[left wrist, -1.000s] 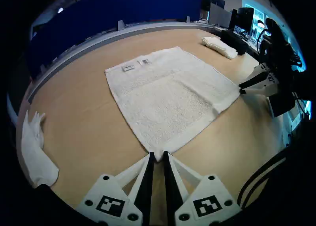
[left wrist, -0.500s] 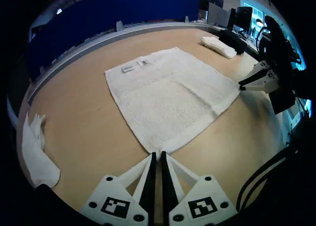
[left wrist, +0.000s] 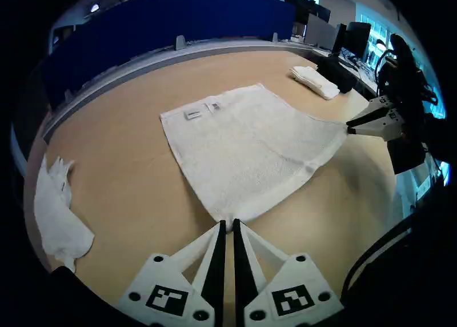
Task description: Fold towel
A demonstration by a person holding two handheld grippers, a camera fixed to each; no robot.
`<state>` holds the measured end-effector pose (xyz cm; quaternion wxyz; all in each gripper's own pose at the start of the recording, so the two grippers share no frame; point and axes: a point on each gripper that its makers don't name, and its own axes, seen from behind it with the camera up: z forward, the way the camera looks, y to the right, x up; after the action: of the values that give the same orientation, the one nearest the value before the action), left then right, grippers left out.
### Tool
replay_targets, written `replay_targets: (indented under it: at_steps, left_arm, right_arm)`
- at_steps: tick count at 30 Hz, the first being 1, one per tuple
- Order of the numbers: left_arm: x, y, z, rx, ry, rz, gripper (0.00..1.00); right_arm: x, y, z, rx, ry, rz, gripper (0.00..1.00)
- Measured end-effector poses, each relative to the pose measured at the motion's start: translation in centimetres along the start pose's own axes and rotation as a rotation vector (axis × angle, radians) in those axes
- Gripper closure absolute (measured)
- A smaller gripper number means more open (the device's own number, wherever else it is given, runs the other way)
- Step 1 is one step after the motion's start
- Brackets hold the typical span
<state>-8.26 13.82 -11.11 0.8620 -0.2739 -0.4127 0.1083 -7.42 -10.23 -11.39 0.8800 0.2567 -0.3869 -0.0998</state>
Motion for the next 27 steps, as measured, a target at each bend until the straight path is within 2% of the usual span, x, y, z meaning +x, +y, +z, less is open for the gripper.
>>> replay_targets:
  at_steps: [17, 23, 27]
  left_arm:
    - [3.9, 0.8, -5.2, -0.005, 0.052, -0.065, 0.91]
    - [4.6, 1.2, -6.1, -0.014, 0.06, -0.085, 0.91]
    - [4.4, 1.4, -6.0, -0.015, 0.056, -0.091, 0.91]
  right_arm:
    - [5.0, -1.2, -4.8, 0.001, 0.086, 0.042, 0.88]
    - [5.5, -1.3, -5.8, -0.001, 0.095, 0.043, 0.88]
    - [5.5, -1.3, -5.8, 0.001, 0.097, 0.048, 0.88]
